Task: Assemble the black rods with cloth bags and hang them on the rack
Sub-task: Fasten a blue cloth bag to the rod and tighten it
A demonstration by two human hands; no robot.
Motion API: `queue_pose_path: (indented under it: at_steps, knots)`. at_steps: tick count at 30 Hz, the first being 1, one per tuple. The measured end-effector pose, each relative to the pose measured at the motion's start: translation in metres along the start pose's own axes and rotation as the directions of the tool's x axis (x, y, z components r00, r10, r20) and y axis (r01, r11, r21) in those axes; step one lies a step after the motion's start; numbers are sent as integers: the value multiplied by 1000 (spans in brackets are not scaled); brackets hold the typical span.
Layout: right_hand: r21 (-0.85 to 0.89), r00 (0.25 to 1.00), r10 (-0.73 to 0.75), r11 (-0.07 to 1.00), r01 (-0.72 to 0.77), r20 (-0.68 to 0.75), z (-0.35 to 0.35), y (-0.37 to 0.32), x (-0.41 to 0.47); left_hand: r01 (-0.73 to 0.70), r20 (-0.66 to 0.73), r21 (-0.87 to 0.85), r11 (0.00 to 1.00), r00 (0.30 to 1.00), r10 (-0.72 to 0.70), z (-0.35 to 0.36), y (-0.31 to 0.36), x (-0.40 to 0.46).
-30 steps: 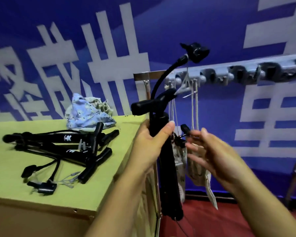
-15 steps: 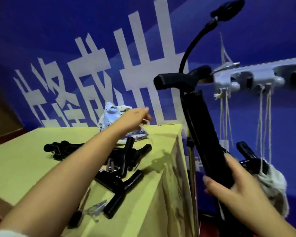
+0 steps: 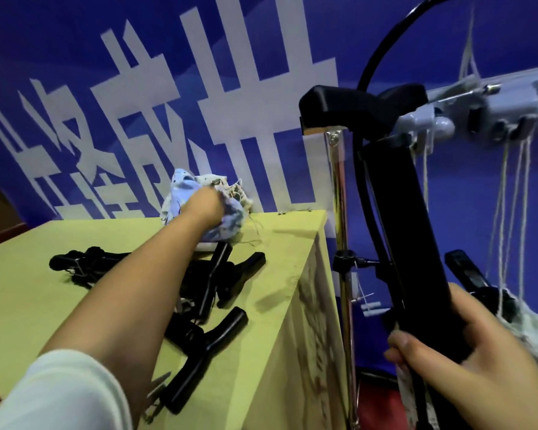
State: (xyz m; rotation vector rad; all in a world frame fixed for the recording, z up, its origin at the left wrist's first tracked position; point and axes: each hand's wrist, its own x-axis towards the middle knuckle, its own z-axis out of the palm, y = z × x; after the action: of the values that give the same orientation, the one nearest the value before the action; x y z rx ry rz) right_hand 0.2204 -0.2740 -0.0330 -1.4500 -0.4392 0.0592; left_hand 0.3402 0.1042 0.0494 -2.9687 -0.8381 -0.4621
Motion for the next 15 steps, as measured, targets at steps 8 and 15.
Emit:
queue_pose_path:
  at_steps: [8, 15]
  knots:
    - [-20, 998, -9, 1000, 8, -55, 2, -29, -15, -390, -563, -761, 518, 795, -227, -147, 8, -49]
    - [-1, 988, -106, 994, 107, -112, -4, -82, -48, -470, -460, -846, -252, 882, -100, -244, 53, -153]
